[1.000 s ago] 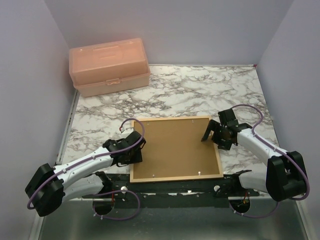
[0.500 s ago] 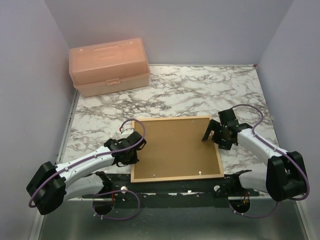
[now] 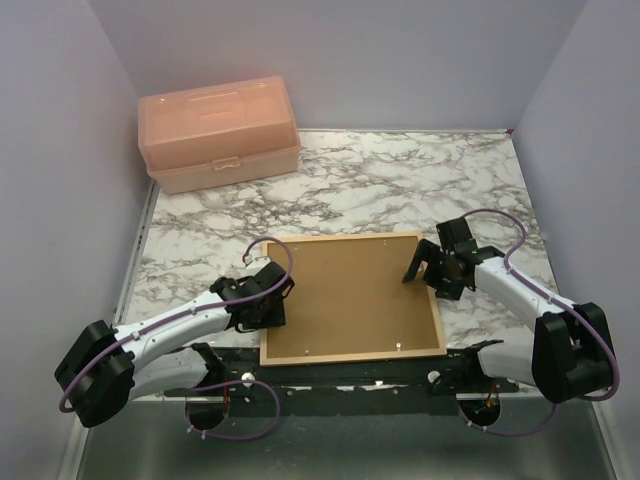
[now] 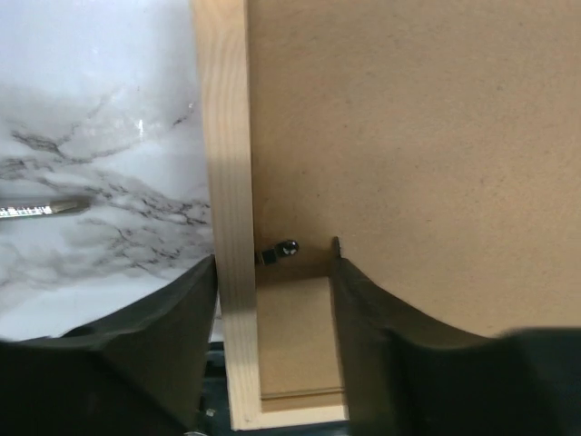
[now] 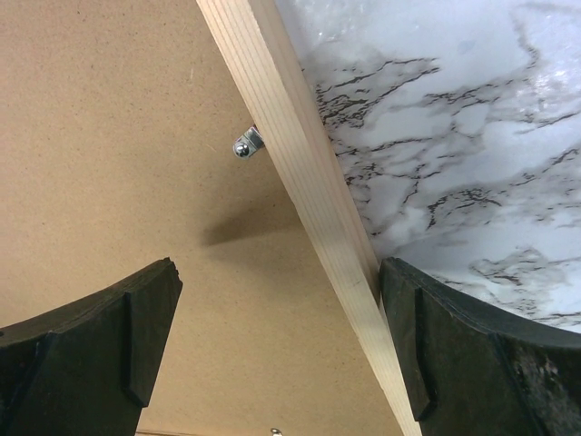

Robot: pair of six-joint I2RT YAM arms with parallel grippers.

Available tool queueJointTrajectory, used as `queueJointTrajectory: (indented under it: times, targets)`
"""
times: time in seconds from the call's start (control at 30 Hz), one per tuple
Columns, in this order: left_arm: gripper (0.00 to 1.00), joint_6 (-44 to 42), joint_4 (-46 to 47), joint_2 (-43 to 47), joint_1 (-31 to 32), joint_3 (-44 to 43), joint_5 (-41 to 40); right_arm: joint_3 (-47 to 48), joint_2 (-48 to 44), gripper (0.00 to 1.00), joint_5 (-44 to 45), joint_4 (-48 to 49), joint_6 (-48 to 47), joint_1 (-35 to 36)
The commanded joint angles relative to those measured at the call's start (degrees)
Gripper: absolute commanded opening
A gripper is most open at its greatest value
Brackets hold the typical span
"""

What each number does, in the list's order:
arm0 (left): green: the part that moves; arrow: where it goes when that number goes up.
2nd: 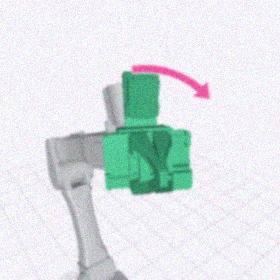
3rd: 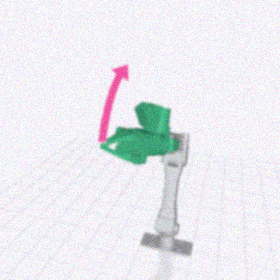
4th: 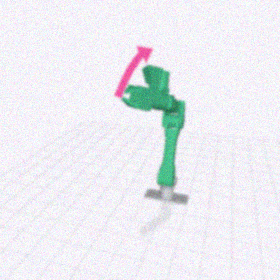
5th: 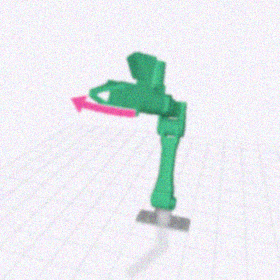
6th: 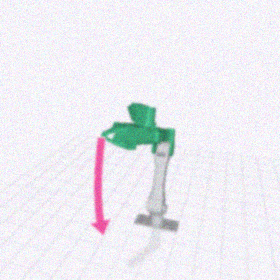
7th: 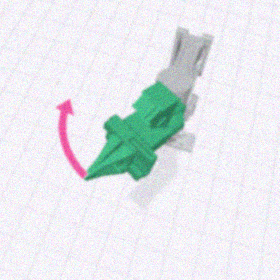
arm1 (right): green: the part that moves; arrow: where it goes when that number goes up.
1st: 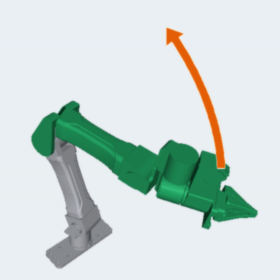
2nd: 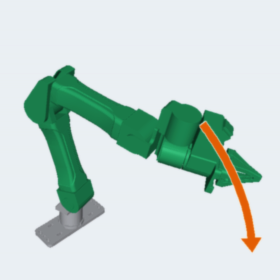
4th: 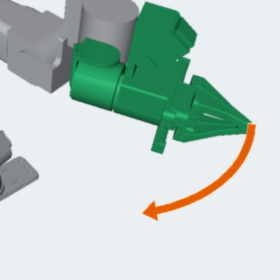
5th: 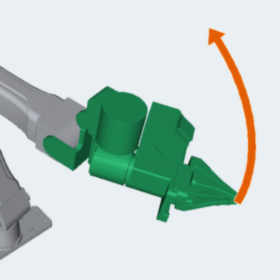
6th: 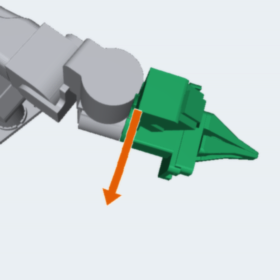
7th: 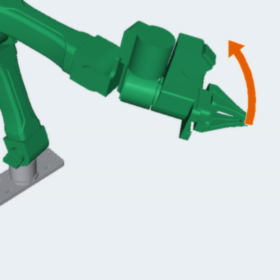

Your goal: Put the photo into the frame

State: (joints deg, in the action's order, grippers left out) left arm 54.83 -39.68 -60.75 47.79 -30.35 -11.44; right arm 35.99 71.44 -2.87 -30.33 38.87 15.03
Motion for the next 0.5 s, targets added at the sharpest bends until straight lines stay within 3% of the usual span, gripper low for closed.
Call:
queueJointTrajectory:
  times: [0.0, 0.2, 0.47]
  targets:
    - [0.62, -0.5, 4.1, -2.1, 0.1, -2.8, 4.2, -0.3, 0.0, 1.0, -6.0, 1.5, 1.1, 0.4]
    - [0.63, -5.2, 6.7, -6.2, -3.6, -7.9, 7.8, 1.6, 3.0, 1.0, -8.8, 3.0, 0.9, 0.4]
    - [0.64, -13.0, 9.3, -11.4, -14.7, -14.2, 14.0, 4.6, 6.7, 0.99, -12.6, 5.2, 0.4, 0.5]
